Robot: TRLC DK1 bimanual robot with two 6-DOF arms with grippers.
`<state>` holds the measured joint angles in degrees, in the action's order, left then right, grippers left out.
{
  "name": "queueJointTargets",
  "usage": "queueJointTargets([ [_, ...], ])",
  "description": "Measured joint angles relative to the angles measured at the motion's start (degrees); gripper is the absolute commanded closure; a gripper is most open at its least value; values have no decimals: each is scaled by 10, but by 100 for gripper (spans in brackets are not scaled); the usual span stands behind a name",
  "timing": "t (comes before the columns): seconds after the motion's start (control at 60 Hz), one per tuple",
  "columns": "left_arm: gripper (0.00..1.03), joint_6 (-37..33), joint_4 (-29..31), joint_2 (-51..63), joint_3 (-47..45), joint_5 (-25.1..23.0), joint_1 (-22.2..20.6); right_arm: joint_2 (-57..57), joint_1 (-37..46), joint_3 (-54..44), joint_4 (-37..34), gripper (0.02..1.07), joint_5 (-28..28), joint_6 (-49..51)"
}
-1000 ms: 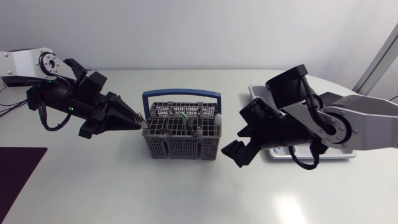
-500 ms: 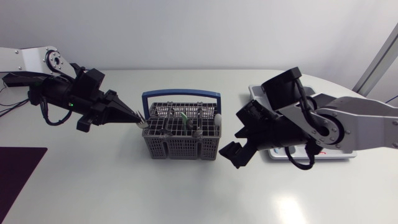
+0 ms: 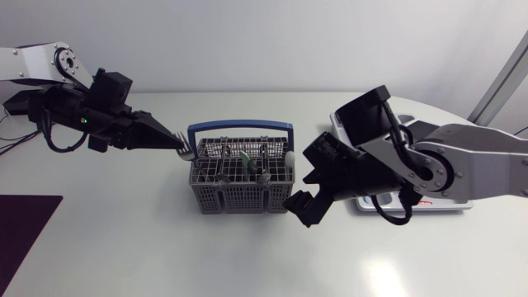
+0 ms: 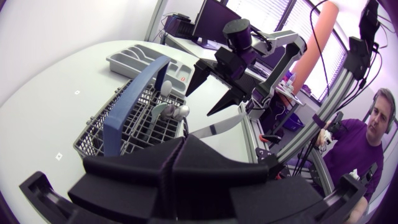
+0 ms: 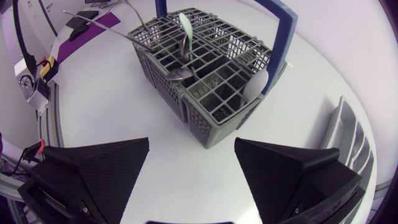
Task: Unload the cutlery basket into the drawer organizer.
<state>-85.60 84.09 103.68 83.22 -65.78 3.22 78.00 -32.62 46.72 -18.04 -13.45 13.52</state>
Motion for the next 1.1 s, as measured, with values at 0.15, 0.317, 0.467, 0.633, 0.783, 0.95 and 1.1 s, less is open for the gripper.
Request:
queueJointTargets([
  [0.15,86,46,-1,0,19,0,0,0,-10,3,-4,8,4,0],
  [0.317,86,88,-4,0,24,0,0,0,-20,12,-13,8,13,-2],
  [0.467,86,124,-13,-6,24,-2,0,0,-30,23,-16,8,16,-2],
  [0.633,86,199,-68,-42,24,0,0,0,-37,28,-18,8,17,-4],
  [0.783,86,286,-141,-80,14,21,-1,0,-41,29,-23,8,17,-9],
  [0.95,86,350,-200,-108,0,48,-8,0,-41,30,-30,8,19,-11],
  [1.1,86,372,-202,-123,-4,57,-16,0,-42,33,-33,8,19,-11],
])
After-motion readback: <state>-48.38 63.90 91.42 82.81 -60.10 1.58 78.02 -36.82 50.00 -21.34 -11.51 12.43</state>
